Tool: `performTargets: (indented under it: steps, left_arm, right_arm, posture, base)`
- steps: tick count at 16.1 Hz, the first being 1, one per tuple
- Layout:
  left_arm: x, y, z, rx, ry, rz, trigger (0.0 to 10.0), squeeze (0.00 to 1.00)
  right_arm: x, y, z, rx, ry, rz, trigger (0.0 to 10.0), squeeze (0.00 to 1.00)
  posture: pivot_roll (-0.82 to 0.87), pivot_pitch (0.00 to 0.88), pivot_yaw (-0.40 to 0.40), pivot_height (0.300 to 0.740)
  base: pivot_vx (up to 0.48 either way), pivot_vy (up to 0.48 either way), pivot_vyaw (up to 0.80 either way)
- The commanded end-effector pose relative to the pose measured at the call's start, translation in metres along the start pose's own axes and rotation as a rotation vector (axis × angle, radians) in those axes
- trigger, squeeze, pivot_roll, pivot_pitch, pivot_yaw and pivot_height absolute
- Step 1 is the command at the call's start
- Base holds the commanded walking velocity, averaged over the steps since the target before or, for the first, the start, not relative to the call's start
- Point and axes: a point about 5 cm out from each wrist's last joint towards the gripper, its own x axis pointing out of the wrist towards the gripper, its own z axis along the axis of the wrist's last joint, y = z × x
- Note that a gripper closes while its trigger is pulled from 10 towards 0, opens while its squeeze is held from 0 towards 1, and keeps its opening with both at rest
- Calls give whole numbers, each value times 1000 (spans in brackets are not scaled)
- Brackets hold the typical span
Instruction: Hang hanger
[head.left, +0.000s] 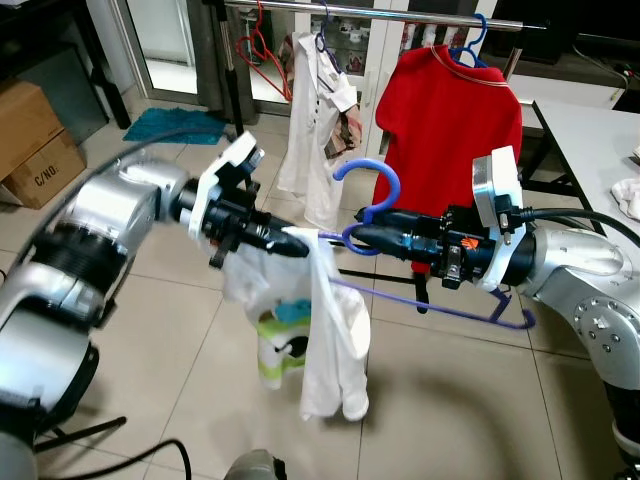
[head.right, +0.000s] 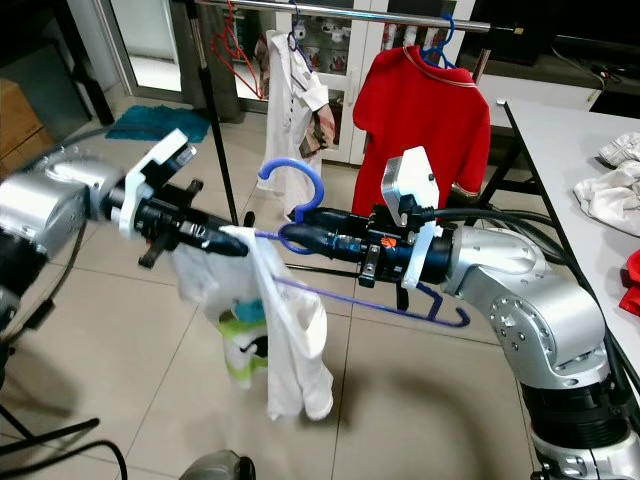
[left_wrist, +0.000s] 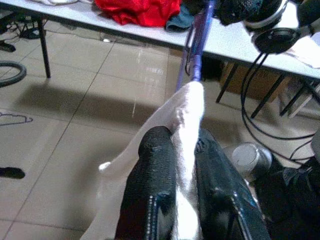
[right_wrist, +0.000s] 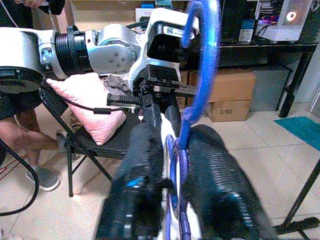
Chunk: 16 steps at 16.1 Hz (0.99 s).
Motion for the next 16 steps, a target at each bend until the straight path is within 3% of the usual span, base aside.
performTargets:
  steps: [1, 6, 7, 8, 12, 14, 16]
  left_arm:
    - [-7, -4, 9, 32, -39, 4, 0, 0]
    - [-26, -7, -5, 6, -54, 86, 0, 0]
    - [-37, -6, -15, -6, -50, 174, 0, 0]
    - [-40, -6, -18, -8, -50, 200, 0, 0]
    - [-43, -5, -19, 13, -64, 262, 0, 0]
    - [-52, 2, -4, 79, -174, 378, 0, 0]
    - [-58, 4, 8, 112, -233, 406, 0, 0]
  right_arm:
    - [-1, 1, 1, -7, -2, 5, 10000, 1000]
    - [-12, -9, 6, -16, -45, -93, 10000, 1000]
    - [-29, -17, 23, 0, -185, -175, 10000, 1000]
    - [-34, -18, 28, 6, -229, -193, 10000, 1000]
    - [-42, -18, 32, 20, -287, -214, 10000, 1000]
    - [-39, 14, 4, 77, -189, -115, 10000, 1000]
    - [-38, 31, -16, 137, -115, -86, 10000, 1000]
  posture:
    - [31, 0, 29, 740]
    - [18, 0, 35, 740]
    - [23, 0, 33, 740]
    - [32, 0, 31, 740]
    - [44, 0, 29, 740]
    - [25, 0, 41, 740]
    - [21, 0, 41, 740]
  base:
    - [0, 0, 0]
    - [0, 0, 0]
    - [0, 0, 0]
    - [0, 0, 0]
    - [0, 0, 0]
    - [0, 0, 0]
    - [0, 0, 0]
